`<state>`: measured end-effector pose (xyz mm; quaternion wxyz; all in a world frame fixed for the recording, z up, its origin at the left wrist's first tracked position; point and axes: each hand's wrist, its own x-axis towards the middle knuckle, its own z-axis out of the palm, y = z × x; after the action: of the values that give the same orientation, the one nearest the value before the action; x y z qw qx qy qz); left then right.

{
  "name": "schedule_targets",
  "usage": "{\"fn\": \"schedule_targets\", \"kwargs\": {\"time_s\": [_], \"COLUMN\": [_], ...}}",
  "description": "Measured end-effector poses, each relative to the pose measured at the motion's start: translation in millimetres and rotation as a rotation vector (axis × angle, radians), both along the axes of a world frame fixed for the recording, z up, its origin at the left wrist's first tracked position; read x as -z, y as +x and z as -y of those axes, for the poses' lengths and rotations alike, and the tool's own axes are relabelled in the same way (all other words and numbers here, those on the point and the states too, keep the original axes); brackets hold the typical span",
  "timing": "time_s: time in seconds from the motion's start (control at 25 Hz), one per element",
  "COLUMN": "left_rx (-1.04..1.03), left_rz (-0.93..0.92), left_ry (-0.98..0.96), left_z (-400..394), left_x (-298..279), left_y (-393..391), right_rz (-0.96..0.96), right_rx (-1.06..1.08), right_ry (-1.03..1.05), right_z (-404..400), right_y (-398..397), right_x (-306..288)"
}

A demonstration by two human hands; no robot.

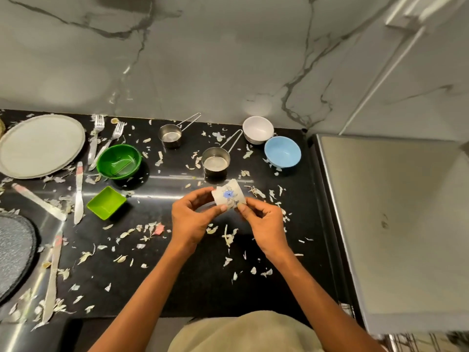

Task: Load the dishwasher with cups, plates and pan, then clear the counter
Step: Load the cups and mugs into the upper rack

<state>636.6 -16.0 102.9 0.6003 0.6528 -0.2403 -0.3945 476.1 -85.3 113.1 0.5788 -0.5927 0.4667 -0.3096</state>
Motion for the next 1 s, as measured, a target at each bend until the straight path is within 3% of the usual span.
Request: {"fn": "schedule_targets", "kwargs": {"time_s": [0.24,0.32,0.52,0.76,1.0], "left_rx": [0.185,0.285,0.603,0.957,1.112], "left_rz": [0.144,0.216,0.33,0.545,0.622], "left_ry": [0.0,-0.017,-0.068,-0.232,-0.163], "left_z": [19.1,29.3,41.5,38.6,11.8], "left_x": [-14.6,-24.0,-39.7,-52.6,-17.9], "left_y": [-67.5,-99.3,-192.8,-315.8,-433.4], "right_rz": [-0.439,-0.562,-0.665,-0.738,-0.754], "right_rx": [0.244,0.352,0.564,0.711,0.744], "right_ry": [-0.506,-0.582,-0.75,-0.688,-0.489], "right_z": [-26.6,-37.2,-55.4,-85.2,-133.3], "right_y": [-69.9,-98.3,-175.6,-276.0,-385.9], "right_x": [2.3,6.6,9.2,19.6,37.1]}}
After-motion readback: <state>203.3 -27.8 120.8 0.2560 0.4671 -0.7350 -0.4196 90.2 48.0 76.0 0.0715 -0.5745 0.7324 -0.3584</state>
